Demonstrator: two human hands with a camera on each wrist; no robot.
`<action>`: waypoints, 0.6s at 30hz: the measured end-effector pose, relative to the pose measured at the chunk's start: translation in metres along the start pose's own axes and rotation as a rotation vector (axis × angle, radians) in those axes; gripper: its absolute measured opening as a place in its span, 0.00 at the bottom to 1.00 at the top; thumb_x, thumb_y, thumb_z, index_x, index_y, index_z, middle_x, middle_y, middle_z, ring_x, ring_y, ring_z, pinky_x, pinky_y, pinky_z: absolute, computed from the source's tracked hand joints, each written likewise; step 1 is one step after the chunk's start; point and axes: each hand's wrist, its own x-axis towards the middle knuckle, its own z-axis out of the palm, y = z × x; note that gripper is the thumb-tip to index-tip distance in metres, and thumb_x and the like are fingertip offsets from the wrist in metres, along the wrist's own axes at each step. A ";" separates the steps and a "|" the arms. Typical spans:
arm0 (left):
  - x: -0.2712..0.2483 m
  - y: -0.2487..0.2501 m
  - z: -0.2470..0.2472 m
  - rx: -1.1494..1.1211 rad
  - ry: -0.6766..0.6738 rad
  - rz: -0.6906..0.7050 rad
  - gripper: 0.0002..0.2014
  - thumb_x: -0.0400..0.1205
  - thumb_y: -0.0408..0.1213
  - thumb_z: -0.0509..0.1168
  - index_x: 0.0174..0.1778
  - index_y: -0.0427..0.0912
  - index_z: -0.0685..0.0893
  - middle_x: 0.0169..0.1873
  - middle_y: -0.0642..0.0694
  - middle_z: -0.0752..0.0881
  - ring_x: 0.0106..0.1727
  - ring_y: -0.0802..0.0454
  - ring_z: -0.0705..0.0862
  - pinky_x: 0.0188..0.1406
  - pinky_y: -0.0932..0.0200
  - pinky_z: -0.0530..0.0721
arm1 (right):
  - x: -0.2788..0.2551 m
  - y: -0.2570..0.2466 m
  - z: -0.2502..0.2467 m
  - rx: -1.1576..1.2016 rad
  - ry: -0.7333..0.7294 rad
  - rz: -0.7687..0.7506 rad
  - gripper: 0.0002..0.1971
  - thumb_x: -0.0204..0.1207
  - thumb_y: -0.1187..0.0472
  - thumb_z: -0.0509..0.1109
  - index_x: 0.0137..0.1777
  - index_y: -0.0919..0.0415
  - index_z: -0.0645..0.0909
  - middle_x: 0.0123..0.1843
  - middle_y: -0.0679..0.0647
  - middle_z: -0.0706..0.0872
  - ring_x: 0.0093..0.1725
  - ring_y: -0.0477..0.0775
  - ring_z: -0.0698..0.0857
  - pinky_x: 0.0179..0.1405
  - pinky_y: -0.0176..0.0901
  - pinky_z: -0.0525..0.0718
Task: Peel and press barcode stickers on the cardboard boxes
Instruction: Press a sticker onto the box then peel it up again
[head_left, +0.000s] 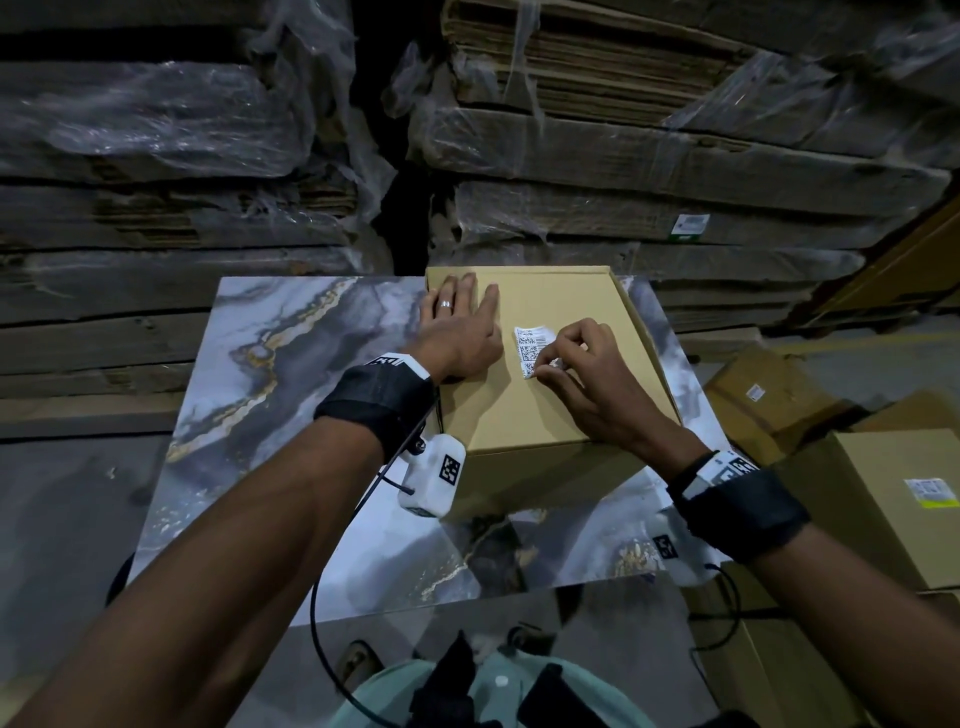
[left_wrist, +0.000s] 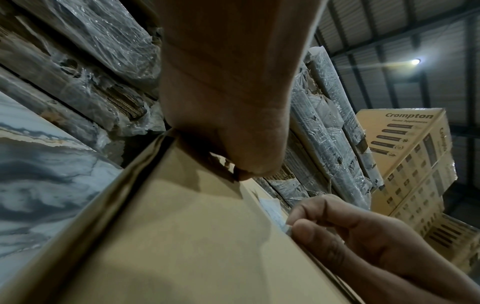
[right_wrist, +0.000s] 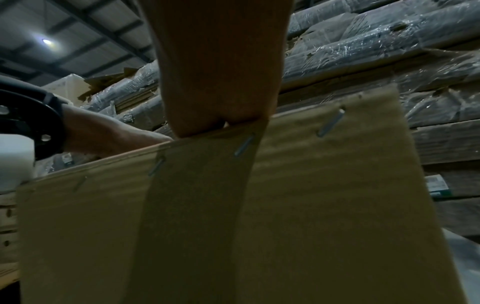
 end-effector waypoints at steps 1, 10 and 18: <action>0.000 0.000 0.000 -0.003 0.002 0.000 0.31 0.91 0.46 0.46 0.90 0.49 0.45 0.89 0.39 0.40 0.89 0.40 0.38 0.86 0.39 0.39 | -0.001 -0.001 0.002 0.004 0.012 0.022 0.08 0.86 0.52 0.68 0.57 0.54 0.84 0.56 0.52 0.74 0.57 0.56 0.74 0.51 0.64 0.83; 0.000 0.001 0.000 -0.001 0.018 0.004 0.30 0.90 0.46 0.47 0.90 0.48 0.48 0.89 0.40 0.42 0.89 0.41 0.39 0.86 0.39 0.39 | -0.007 -0.016 0.016 0.070 0.159 0.278 0.07 0.86 0.55 0.70 0.55 0.57 0.85 0.59 0.54 0.72 0.62 0.56 0.70 0.58 0.58 0.80; 0.001 0.001 0.001 0.005 0.002 0.004 0.31 0.90 0.47 0.47 0.90 0.49 0.45 0.89 0.40 0.40 0.89 0.41 0.37 0.86 0.38 0.38 | -0.010 -0.017 0.007 0.207 0.092 0.293 0.12 0.83 0.43 0.66 0.55 0.49 0.84 0.58 0.52 0.74 0.63 0.55 0.74 0.58 0.60 0.87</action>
